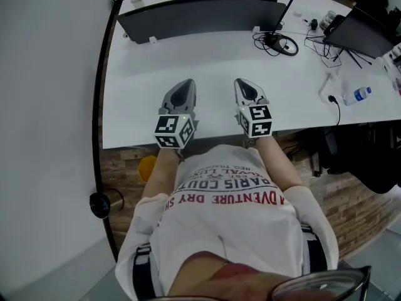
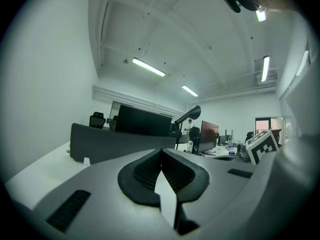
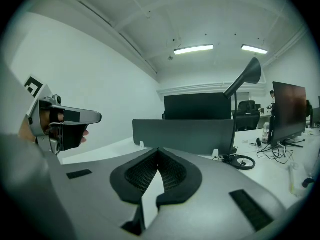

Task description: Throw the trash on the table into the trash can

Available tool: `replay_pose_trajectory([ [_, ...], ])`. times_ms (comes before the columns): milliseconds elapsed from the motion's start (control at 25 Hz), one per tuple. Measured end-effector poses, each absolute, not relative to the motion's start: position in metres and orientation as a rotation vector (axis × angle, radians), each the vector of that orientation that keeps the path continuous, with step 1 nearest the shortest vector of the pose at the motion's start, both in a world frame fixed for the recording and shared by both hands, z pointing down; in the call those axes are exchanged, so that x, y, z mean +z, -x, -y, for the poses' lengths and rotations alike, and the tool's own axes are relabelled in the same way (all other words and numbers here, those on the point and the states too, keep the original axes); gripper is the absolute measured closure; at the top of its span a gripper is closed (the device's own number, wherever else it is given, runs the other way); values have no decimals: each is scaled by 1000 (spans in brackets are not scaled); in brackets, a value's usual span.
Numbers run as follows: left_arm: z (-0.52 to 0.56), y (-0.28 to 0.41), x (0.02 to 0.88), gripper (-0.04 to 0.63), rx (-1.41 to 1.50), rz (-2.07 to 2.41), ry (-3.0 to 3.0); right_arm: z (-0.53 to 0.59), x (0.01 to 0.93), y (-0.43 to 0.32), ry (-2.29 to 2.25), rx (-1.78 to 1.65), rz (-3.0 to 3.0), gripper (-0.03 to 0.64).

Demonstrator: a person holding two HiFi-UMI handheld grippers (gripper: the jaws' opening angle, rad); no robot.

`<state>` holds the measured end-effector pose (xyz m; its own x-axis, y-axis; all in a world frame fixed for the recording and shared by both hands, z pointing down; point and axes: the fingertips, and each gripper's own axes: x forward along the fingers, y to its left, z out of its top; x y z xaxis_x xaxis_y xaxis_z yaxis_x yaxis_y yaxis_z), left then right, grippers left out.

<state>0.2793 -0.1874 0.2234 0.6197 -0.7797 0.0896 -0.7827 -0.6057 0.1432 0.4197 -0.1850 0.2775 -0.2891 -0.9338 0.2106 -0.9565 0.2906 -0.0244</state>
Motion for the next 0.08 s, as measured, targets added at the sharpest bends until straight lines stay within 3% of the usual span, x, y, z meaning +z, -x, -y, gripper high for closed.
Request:
replay_pose_trajectory([
  [80,188,-280,222,572,30,1297,-2677,185,276,-420,-1775,217,2392,592],
])
